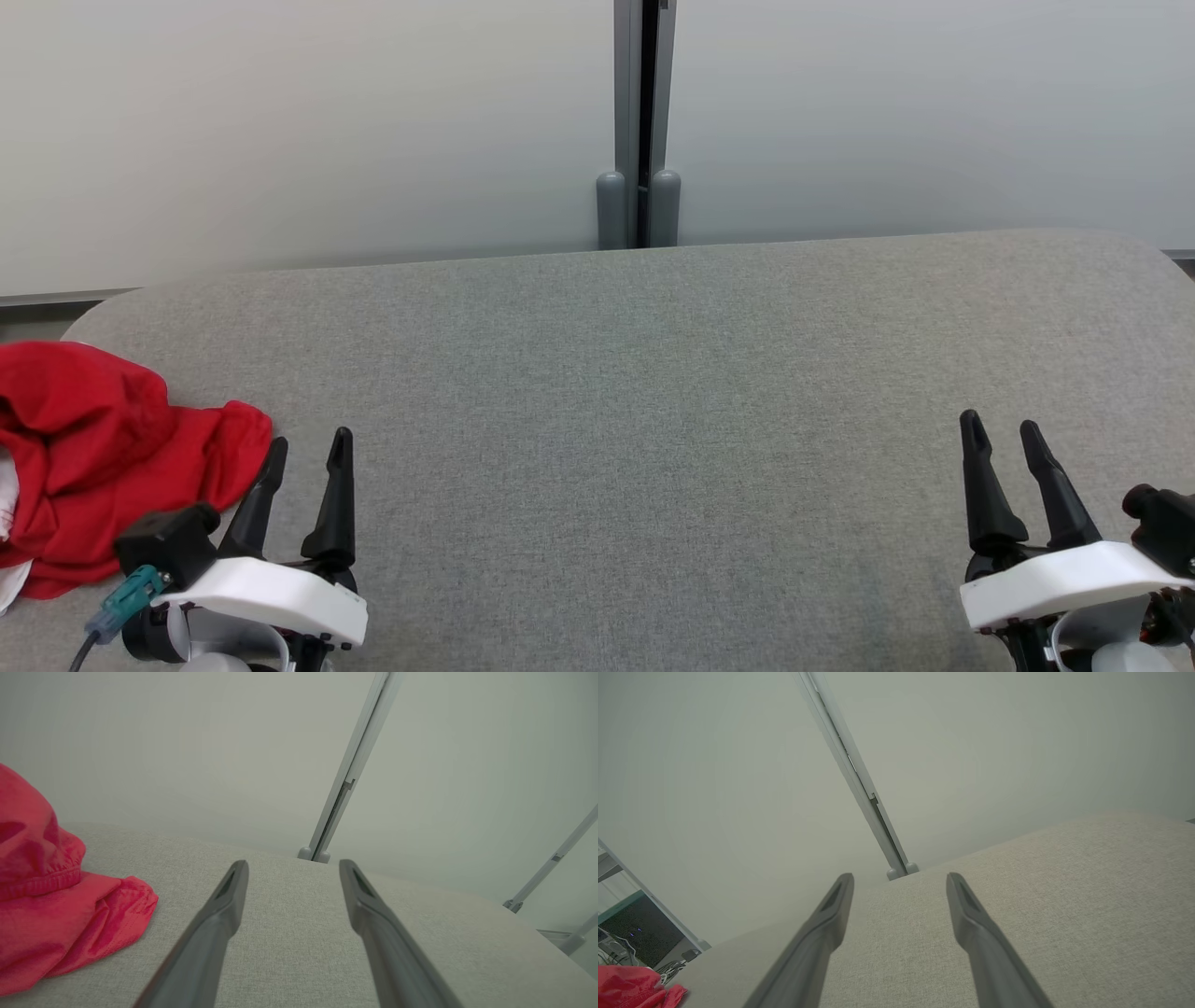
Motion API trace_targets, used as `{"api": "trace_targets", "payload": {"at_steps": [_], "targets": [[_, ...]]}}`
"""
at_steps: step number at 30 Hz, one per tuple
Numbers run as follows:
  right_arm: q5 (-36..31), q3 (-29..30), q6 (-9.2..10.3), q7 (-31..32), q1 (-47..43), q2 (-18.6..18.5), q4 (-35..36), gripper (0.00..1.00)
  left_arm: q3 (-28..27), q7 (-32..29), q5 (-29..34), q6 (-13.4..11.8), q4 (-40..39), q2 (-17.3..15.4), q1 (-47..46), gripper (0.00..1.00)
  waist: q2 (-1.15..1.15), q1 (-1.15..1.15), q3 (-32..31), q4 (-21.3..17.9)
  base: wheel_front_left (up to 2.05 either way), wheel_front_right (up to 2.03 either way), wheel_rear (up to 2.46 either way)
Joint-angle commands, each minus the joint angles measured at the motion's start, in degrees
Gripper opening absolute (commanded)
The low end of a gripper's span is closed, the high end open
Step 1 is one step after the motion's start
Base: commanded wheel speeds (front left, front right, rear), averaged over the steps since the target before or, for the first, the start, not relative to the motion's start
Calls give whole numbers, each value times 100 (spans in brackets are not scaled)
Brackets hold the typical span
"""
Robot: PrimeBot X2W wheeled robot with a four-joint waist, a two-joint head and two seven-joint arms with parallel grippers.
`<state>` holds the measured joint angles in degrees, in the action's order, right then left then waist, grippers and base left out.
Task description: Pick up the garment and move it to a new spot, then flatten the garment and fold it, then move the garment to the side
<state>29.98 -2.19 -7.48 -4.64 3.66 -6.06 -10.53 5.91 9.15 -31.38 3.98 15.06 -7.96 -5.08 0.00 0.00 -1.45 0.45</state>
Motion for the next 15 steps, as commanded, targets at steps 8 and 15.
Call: {"api": "trace_targets", "payload": {"at_steps": [8, 15], "targets": [[-562, 3, -2, -76, -46, 7, -10, 100, 71, 146, 552, -46, 99, -57, -24, 100, 0, 0, -24, 3, 0, 0, 0], [-903, -51, -2, -88, -69, 15, 4, 100, 110, 236, 908, -63, 239, -65, -37, 100, 0, 0, -45, 6, 0, 0, 0]]}}
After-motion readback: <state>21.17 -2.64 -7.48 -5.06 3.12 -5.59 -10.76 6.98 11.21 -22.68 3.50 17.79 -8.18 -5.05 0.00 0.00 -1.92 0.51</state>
